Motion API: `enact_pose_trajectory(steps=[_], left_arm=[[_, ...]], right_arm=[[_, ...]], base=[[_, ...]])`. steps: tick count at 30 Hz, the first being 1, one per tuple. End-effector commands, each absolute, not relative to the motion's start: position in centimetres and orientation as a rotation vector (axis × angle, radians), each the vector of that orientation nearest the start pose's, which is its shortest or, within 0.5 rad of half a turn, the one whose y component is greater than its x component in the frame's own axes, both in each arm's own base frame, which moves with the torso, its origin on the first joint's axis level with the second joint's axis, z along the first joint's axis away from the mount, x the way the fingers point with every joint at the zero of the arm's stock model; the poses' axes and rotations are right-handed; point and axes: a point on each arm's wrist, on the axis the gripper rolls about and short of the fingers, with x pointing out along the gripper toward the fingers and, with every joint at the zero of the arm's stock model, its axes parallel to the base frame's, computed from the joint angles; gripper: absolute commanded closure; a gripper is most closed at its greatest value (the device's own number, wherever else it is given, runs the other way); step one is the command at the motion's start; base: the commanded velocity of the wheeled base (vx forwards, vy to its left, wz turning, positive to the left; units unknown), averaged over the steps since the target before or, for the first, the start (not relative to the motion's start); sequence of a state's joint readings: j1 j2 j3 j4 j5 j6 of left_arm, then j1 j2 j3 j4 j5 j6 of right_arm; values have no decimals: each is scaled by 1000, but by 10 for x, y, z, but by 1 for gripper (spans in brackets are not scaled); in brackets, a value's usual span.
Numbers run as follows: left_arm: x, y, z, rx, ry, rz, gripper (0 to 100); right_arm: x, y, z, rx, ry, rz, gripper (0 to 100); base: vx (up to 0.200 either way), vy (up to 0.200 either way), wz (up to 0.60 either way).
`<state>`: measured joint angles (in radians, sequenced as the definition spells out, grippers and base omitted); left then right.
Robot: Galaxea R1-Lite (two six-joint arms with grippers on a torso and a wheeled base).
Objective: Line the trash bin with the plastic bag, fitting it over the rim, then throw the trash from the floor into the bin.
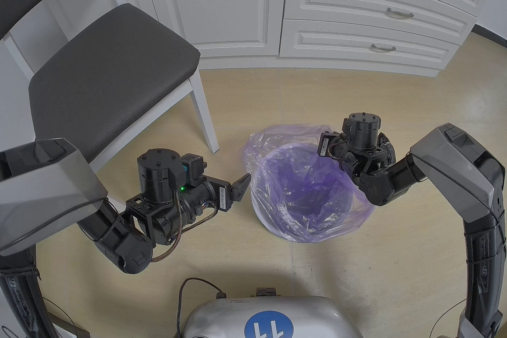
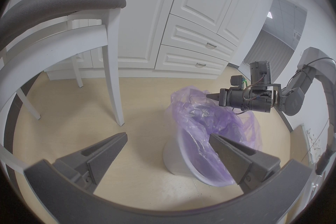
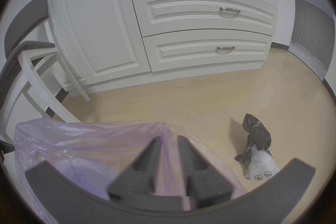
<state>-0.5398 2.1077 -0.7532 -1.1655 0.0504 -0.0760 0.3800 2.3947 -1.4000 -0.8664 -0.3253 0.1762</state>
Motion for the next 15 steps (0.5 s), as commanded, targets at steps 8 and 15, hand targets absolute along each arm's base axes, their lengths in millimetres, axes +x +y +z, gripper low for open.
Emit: enact_pose_trajectory(steps=[8, 15], left_arm=[[314, -187, 82, -16, 206, -480, 0], [314, -187, 83, -16, 205, -480, 0]], right_arm=[[427, 164, 92, 96, 202, 72, 0], [398, 159, 111, 94, 218, 153, 0]], base=[[0, 0, 0], [0, 0, 0]])
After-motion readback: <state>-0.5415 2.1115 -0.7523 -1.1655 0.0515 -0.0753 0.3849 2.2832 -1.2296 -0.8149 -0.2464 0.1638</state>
